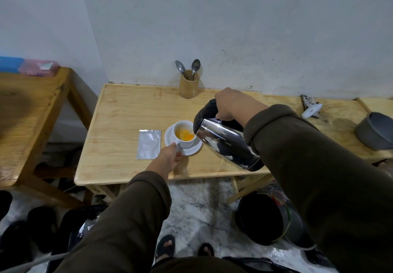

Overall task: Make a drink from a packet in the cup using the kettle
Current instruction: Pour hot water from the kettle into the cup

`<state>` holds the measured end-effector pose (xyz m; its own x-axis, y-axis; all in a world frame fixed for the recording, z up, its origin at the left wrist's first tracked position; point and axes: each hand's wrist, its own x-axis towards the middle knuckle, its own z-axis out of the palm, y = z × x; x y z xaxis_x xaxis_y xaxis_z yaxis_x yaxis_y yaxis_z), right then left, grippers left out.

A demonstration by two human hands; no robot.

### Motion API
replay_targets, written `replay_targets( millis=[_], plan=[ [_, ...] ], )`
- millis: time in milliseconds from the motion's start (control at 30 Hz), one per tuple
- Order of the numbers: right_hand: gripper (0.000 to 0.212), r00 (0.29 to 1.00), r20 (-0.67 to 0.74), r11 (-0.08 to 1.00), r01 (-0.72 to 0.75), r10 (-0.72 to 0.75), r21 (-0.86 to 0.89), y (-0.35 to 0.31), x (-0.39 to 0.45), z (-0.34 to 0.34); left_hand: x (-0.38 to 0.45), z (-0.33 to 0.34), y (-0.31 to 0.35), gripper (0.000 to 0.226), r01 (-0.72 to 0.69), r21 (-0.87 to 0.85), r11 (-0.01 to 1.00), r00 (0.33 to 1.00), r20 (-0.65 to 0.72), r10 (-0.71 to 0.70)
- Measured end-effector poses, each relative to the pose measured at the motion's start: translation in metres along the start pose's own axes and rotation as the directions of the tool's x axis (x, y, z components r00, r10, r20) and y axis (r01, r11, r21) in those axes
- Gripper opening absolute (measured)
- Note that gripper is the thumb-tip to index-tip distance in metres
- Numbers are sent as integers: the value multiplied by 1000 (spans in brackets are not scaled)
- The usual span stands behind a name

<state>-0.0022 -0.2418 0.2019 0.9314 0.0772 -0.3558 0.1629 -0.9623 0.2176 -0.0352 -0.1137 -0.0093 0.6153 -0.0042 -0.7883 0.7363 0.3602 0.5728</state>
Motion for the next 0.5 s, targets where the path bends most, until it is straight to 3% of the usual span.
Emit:
replay_targets(
  millis=[500],
  plan=[
    [33, 999, -34, 1000, 17, -17, -8, 0, 2, 0, -5, 1, 1, 51, 4, -30, 1000, 1000, -7, -4]
  ],
)
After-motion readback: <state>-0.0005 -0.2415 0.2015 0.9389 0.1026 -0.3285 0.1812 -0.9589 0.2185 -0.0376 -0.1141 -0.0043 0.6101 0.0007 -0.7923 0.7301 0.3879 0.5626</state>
